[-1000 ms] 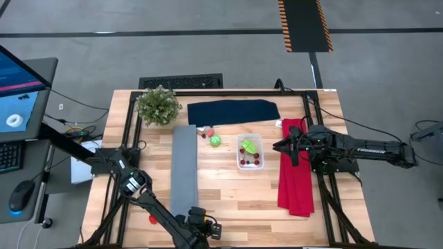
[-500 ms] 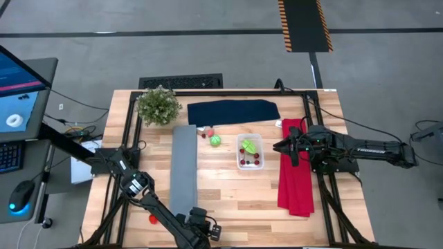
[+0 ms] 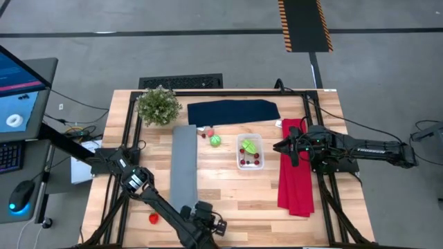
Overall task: Pick and placing Produce into tupperware
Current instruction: Put the yellow corn into the transparent bin
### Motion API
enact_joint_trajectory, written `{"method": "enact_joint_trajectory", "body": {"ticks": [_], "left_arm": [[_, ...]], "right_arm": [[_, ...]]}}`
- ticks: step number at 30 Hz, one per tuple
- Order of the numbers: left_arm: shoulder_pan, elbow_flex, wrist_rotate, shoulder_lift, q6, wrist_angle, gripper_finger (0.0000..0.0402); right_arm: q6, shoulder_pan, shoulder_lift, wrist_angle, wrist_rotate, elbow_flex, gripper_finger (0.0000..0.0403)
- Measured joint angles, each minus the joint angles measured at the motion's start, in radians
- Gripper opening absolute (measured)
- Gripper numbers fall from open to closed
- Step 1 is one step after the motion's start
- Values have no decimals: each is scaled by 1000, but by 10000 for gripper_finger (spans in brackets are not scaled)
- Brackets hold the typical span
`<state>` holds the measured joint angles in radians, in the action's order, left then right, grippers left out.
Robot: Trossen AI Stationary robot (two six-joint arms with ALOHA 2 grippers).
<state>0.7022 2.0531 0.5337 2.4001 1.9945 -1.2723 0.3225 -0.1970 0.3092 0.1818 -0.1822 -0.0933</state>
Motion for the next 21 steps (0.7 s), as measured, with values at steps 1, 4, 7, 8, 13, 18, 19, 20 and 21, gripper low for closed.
{"method": "enact_joint_trajectory", "body": {"ticks": [1,4,7,8,13,18,19,20,21], "left_arm": [[-10,0,27,-9,-25,5,35],[-46,0,101,-44,-120,17,34],[-91,0,127,-79,-260,56,34],[-108,0,127,-88,-322,75,34],[-193,0,133,-126,-624,205,33],[-288,1,100,-142,-893,323,33],[-306,1,94,-142,-937,350,33],[-323,1,86,-142,-976,371,33],[-341,1,77,-142,-1012,390,33]], "right_arm": [[0,0,0,0,0,0,107],[0,0,0,0,0,0,107],[0,0,0,0,0,0,107],[0,0,0,0,0,0,107],[0,0,0,0,0,0,107],[0,0,0,0,0,0,107],[0,0,0,0,0,0,107],[0,0,0,0,0,0,107],[0,0,0,0,0,0,107]]}}
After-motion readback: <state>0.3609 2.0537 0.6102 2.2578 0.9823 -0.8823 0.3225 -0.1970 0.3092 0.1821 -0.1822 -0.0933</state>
